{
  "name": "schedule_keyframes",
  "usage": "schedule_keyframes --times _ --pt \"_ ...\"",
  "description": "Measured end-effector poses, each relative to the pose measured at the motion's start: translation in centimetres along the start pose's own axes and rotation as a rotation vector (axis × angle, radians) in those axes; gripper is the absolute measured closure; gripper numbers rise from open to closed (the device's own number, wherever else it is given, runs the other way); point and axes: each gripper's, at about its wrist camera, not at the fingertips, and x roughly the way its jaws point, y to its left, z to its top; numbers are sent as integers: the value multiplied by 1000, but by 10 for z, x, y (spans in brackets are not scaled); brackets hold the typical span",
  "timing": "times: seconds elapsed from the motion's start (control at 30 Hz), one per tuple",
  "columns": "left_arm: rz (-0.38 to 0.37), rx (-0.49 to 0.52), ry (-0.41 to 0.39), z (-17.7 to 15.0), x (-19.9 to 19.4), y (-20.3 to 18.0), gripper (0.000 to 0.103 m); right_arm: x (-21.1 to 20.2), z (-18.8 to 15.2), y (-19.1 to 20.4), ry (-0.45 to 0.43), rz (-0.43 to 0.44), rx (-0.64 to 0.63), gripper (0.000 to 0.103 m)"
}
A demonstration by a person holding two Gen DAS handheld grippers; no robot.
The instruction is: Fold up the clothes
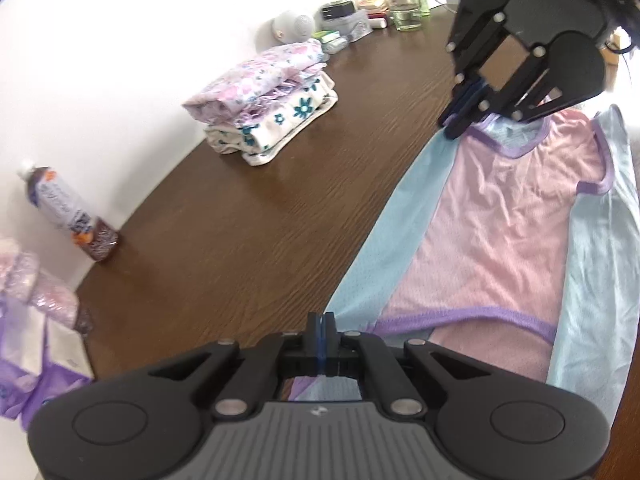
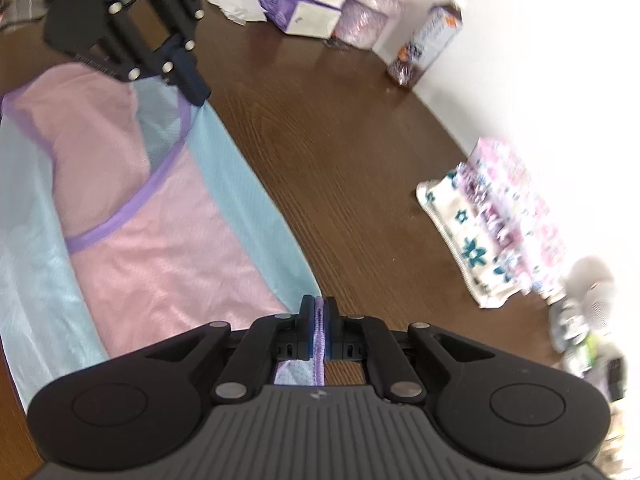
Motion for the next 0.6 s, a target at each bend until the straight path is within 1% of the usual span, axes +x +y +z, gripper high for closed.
schedule_keyframes --times 0.1,0.2,0.27,0.43,0.53,0.6 --pt "56 52 -51 -6 -13 -17 103 -14 -9 18 -42 -63 -58 99" --pt "121 131 -104 -17 -29 -46 103 -27 -20 38 -76 -118 -111 99" --pt "154 186 -134 -26 -39 -67 103 -31 -29 54 -87 -136 -138 99" --pt "129 231 -144 -49 -54 -110 103 -42 -51 95 -108 -170 -202 99" --pt "118 224 -132 -57 -55 -124 103 -48 -65 120 -120 -191 -240 99" --pt "119 218 -126 -60 -55 -128 103 -49 -69 129 -128 -209 -256 99"
